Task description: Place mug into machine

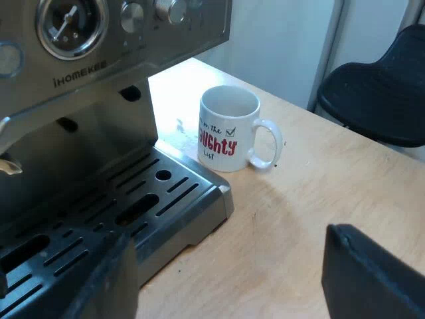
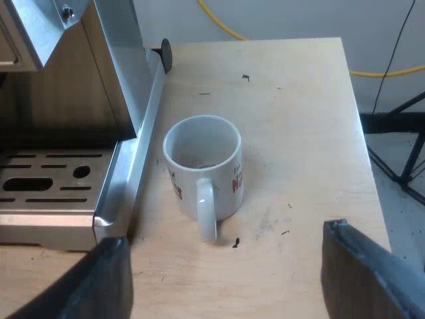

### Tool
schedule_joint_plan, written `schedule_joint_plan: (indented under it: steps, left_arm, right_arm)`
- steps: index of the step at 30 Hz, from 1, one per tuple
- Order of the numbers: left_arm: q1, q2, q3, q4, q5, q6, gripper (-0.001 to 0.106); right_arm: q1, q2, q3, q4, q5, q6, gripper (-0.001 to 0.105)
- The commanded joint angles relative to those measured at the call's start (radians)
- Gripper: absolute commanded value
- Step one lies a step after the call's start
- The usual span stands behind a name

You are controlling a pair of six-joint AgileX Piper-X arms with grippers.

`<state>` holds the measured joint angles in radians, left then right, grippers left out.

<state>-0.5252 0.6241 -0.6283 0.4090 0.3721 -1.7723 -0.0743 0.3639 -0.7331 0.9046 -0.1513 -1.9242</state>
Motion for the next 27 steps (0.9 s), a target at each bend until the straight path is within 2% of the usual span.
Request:
schedule_joint_plan:
  steps: [1,20,27]
  left_arm:
    - [-0.007,0.001,-0.009,-0.018,0.006,-0.013,0.061]
    - [-0.007,0.004,-0.009,-0.018,0.006,-0.013,0.061]
    - [-0.007,0.059,-0.006,-0.018,0.006,-0.013,0.061]
  right_arm:
    - [-0.002,0.015,-0.009,-0.026,-0.010,-0.019,0.062]
    - [-0.002,0.134,-0.009,-0.064,-0.010,-0.019,0.062]
    - [-0.002,0.214,0.005,-0.077,-0.010,-0.008,0.062]
